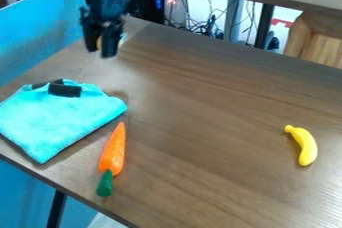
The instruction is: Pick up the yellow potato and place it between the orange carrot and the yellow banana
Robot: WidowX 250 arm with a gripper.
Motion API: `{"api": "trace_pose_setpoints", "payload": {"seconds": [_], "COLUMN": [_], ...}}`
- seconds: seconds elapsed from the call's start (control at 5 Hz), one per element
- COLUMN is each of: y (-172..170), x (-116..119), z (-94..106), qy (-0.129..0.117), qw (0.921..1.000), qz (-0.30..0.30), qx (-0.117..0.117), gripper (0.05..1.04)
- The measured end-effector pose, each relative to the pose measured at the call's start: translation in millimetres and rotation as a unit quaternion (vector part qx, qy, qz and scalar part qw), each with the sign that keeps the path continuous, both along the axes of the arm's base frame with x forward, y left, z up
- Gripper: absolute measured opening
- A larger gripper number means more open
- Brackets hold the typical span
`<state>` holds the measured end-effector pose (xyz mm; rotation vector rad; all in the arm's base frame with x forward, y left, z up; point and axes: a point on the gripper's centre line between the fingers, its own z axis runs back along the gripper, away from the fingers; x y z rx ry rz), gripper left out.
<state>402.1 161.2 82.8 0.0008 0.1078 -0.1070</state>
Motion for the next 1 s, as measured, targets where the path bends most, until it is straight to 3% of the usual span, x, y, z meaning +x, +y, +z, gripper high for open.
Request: {"api": "trace_pose_setpoints", "payload": {"seconds": [0.2,0.6,0.8,1.0], "y": [-49.1,-150.2,-201.9,-232.8], "x": [-4.5,-49.0,-77.2,-86.0], "z": [13.0,0.6,1.2,-3.7], "qy": [-0.017,0.016,0.024,0.025], "qw": [0.9992,0.9953,0.9940,0.9918], "qz": [-0.035,-0.094,-0.106,-0.125], "qx": [-0.008,-0.015,-0.004,0.002], "gripper": [0.653,0.653,0.653,0.653]}}
